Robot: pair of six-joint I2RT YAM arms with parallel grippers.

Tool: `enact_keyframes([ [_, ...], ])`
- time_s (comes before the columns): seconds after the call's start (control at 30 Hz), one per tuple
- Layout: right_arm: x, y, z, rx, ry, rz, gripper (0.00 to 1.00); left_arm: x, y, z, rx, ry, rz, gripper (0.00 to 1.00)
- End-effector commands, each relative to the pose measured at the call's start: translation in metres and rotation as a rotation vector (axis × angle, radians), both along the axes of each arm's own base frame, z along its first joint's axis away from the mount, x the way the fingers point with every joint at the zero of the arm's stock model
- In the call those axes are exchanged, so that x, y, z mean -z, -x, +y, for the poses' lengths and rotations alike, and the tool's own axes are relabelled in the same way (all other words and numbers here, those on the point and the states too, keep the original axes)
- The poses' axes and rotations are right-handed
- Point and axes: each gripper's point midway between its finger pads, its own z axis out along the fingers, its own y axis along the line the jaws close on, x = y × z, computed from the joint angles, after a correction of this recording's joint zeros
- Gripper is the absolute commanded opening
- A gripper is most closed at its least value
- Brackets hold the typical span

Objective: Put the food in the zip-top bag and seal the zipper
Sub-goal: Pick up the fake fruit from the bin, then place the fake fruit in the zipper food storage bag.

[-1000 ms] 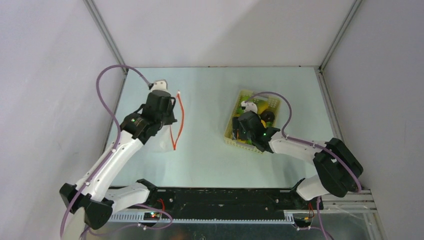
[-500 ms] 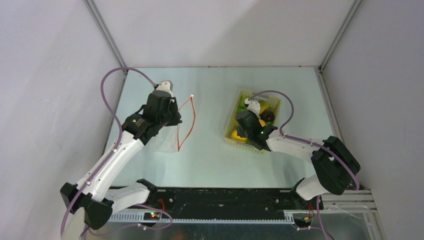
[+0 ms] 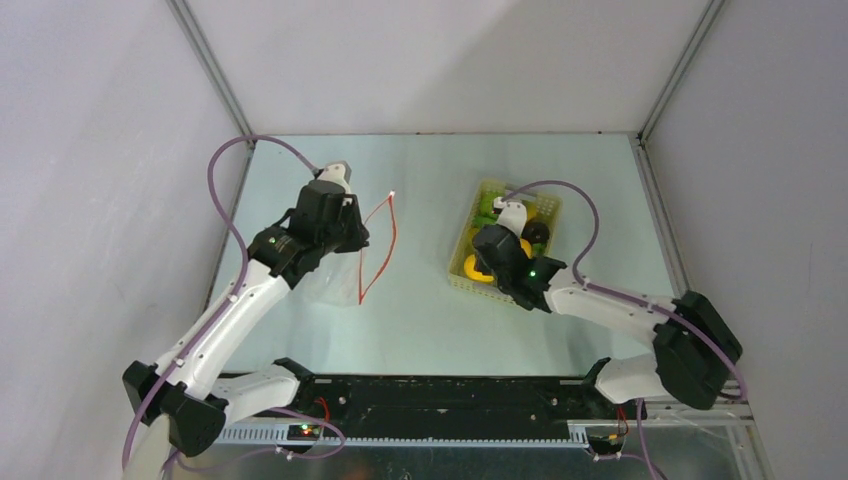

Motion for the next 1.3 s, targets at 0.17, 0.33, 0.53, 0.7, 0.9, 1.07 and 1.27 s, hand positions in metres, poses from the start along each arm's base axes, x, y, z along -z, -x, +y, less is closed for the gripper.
enact_keyframes([
  [0.17,-0.089,0.008,-0.023,0.042,-0.113,-0.19,0.0,0.004,0.001,-0.015,0.038,0.033,0.015,0.0],
  [0.33,-0.149,0.027,0.002,-0.125,-0.337,-0.293,0.0,0.004,0.002,-0.017,0.046,0.037,0.018,0.0],
  [0.53,-0.2,0.049,0.045,-0.32,-0.557,-0.379,0.0,0.001,0.005,-0.023,0.07,0.06,0.015,0.0],
  [0.7,-0.221,0.052,0.081,-0.423,-0.652,-0.41,0.0,-0.002,0.007,-0.028,0.093,0.081,0.016,0.0],
  [0.9,-0.23,0.051,0.124,-0.49,-0.723,-0.393,0.0,-0.003,0.011,-0.033,0.121,0.1,0.019,0.0],
  [1.07,-0.224,0.04,0.148,-0.483,-0.752,-0.366,0.0,-0.006,0.012,-0.033,0.121,0.093,0.004,0.0],
  [1.27,-0.214,0.027,0.158,-0.446,-0.738,-0.363,0.0,-0.007,0.014,-0.034,0.129,0.087,-0.003,0.0],
])
